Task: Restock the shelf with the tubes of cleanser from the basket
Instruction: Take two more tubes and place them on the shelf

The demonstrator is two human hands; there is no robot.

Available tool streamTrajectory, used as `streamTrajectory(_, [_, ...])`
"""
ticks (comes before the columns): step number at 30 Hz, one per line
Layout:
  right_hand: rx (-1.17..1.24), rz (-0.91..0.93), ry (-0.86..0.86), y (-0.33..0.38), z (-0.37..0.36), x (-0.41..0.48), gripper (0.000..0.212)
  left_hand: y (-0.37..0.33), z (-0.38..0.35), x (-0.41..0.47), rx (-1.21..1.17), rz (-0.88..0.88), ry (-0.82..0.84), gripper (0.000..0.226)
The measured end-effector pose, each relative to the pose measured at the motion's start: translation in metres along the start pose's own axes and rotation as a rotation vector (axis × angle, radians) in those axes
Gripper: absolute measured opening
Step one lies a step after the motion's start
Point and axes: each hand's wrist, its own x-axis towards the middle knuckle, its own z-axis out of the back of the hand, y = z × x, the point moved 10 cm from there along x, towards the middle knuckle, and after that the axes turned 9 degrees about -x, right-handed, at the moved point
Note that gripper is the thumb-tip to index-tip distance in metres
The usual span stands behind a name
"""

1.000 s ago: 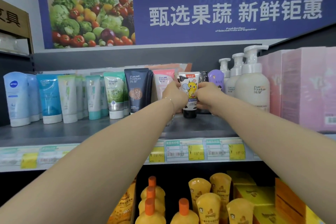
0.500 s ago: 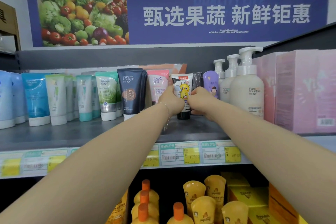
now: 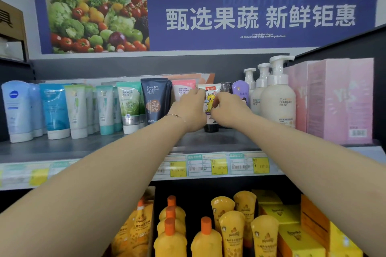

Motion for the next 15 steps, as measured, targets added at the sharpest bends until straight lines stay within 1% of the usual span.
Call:
streamTrajectory(2, [-0.127, 0.047, 0.009, 0.013, 0.005, -0.010, 0.017, -0.006, 0.013, -0.012, 0.156, -0.060, 0.000, 0.036])
streamTrajectory(5, [-0.245, 0.124, -0.039, 0.036, 0.014, -0.024, 0.009, -0.008, 0.034, -0.028, 0.264, -0.095, -0.013, 0.032])
streamTrajectory(7, [-0.295, 0.176, -0.097, 0.052, 0.020, -0.035, 0.016, -0.004, 0.044, -0.038, 0.316, -0.109, -0.014, 0.028])
streamTrajectory(9, [-0.318, 0.209, -0.122, 0.065, 0.020, -0.044, 0.022, -0.001, 0.052, -0.048, 0.377, -0.129, -0.023, 0.024])
streamTrajectory(12, [-0.307, 0.241, -0.144, 0.085, 0.022, -0.060, 0.021, 0.001, 0.063, -0.065, 0.410, -0.181, -0.049, 0.018])
streamTrajectory(15, [-0.305, 0.274, -0.168, 0.107, 0.023, -0.080, 0.017, 0.004, 0.072, -0.087, 0.403, -0.233, -0.058, 0.017])
